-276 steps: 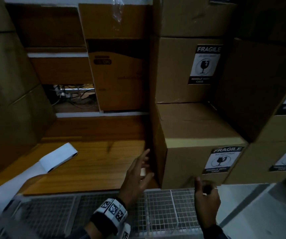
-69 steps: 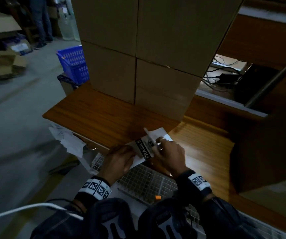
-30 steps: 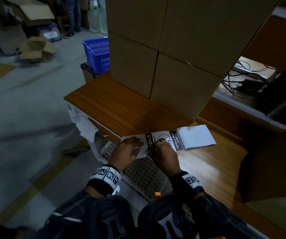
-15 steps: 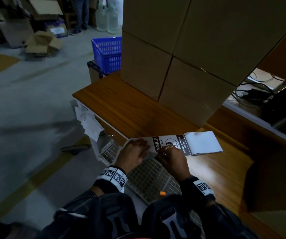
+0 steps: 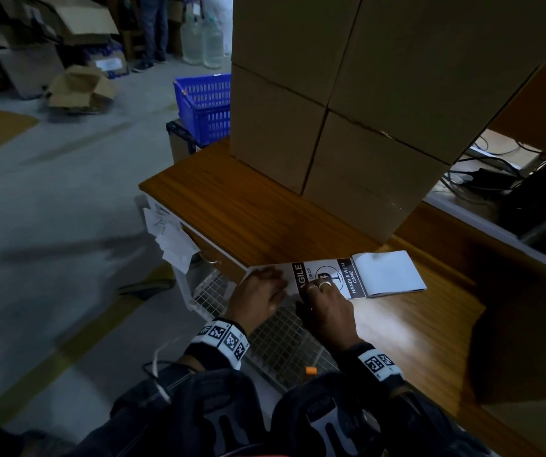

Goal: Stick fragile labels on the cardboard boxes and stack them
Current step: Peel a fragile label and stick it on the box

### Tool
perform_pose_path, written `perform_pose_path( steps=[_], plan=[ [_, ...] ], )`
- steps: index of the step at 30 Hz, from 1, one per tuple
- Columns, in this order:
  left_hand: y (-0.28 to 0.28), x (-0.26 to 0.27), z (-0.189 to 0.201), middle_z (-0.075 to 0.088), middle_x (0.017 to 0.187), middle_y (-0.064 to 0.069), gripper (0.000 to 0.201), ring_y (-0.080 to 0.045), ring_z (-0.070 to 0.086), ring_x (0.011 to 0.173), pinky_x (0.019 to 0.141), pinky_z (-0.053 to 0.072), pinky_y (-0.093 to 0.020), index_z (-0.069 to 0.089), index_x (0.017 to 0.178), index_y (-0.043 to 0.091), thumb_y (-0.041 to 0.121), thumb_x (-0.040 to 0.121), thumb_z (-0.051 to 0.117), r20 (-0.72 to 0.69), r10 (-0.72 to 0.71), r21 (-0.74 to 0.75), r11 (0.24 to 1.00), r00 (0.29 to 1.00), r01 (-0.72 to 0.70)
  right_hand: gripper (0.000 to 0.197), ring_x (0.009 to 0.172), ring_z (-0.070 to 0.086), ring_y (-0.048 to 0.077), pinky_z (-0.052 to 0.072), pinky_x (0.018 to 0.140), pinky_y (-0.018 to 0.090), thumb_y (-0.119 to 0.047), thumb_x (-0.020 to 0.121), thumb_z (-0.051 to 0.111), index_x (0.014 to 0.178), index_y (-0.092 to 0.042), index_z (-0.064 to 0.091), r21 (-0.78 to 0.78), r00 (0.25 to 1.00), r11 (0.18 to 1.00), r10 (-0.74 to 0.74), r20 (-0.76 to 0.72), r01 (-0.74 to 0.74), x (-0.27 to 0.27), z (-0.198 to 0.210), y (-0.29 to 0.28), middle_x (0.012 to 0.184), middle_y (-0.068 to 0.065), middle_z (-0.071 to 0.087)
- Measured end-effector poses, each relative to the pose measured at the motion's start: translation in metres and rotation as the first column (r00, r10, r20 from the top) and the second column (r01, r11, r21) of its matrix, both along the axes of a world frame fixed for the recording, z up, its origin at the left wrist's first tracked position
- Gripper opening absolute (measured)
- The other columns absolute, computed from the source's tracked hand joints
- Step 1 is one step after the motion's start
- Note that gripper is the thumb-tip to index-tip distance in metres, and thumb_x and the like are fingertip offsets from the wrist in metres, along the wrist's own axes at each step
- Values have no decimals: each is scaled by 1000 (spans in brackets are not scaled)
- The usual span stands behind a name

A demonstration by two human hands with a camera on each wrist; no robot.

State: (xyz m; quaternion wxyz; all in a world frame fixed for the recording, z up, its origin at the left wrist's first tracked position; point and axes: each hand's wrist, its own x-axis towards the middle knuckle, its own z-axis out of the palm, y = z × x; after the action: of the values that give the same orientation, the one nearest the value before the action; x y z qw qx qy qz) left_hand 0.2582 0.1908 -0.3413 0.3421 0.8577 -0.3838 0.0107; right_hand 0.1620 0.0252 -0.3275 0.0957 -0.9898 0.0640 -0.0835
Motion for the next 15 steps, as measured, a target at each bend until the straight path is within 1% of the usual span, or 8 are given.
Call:
perform_pose_path(
  steps=[2, 3, 5, 7, 9, 12, 13, 15],
  plan=[
    [0, 0, -1, 68, 131, -11, 23, -26, 59, 126, 108, 41, -35, 76, 114, 8, 11, 93, 66, -14, 4, -6, 1000, 1000, -4, 11, 81, 59, 17, 37, 57, 23, -25, 86, 77, 87, -19, 68, 21, 1000, 1000, -6, -15, 6, -1, 6, -1, 87, -1, 64],
    [0, 1, -2, 67, 133, -10, 24, -25, 58, 127, 108, 39, -32, 76, 115, 9, 12, 94, 66, -27, 5, -1, 1000, 1000, -5, 8, 81, 58, 14, 37, 59, 23, -26, 91, 73, 89, -20, 69, 22, 999, 1000, -11, -41, 12, -1, 8, -2, 88, -3, 64],
    [0, 3, -3, 66, 134, -8, 24, -23, 57, 128, 110, 42, -36, 76, 116, 12, 14, 94, 66, -51, 0, 12, 1000, 999, 0, 9, 82, 59, 13, 40, 61, 24, -31, 96, 67, 94, -22, 70, 30, 996, 999, -25, -83, 27, -1, 9, -4, 90, -5, 66],
    [1, 4, -4, 66, 134, -7, 24, -23, 56, 129, 108, 47, -41, 75, 117, 12, 15, 94, 66, -68, 1, 13, 1000, 998, 0, 10, 81, 61, 13, 43, 60, 25, -33, 97, 66, 95, -24, 70, 46, 995, 998, -32, -94, 36, -1, 9, -6, 89, -5, 67],
    [1, 5, -4, 66, 135, -6, 25, -22, 56, 130, 109, 46, -42, 75, 117, 12, 16, 94, 66, -100, 1, 16, 1000, 995, 0, 10, 77, 61, 10, 45, 59, 24, -33, 98, 67, 93, -25, 69, 77, 994, 996, -36, -101, 44, -1, 7, -7, 86, -8, 66],
    [3, 6, -6, 65, 137, -3, 26, -20, 54, 133, 108, 47, -45, 74, 119, 15, 19, 95, 66, -129, 10, 20, 1000, 992, -8, 8, 75, 61, 6, 54, 63, 27, -35, 97, 67, 92, -28, 69, 124, 993, 990, -49, -112, 63, 1, 2, -11, 83, -11, 67],
    [3, 6, -6, 64, 138, -3, 27, -19, 52, 134, 109, 47, -45, 74, 120, 15, 19, 95, 65, -139, 14, 20, 1000, 990, -11, 7, 75, 62, 5, 56, 64, 27, -35, 97, 67, 93, -29, 69, 146, 992, 987, -53, -114, 70, 1, 2, -12, 83, -12, 68],
    [2, 4, -4, 62, 141, -3, 28, -18, 49, 137, 114, 42, -41, 73, 122, 14, 17, 96, 64, -159, 20, 19, 1000, 987, -17, 4, 77, 65, 5, 57, 67, 27, -31, 97, 68, 98, -28, 71, 198, 992, 977, -54, -114, 76, 0, 0, -14, 88, -12, 71]
  ],
)
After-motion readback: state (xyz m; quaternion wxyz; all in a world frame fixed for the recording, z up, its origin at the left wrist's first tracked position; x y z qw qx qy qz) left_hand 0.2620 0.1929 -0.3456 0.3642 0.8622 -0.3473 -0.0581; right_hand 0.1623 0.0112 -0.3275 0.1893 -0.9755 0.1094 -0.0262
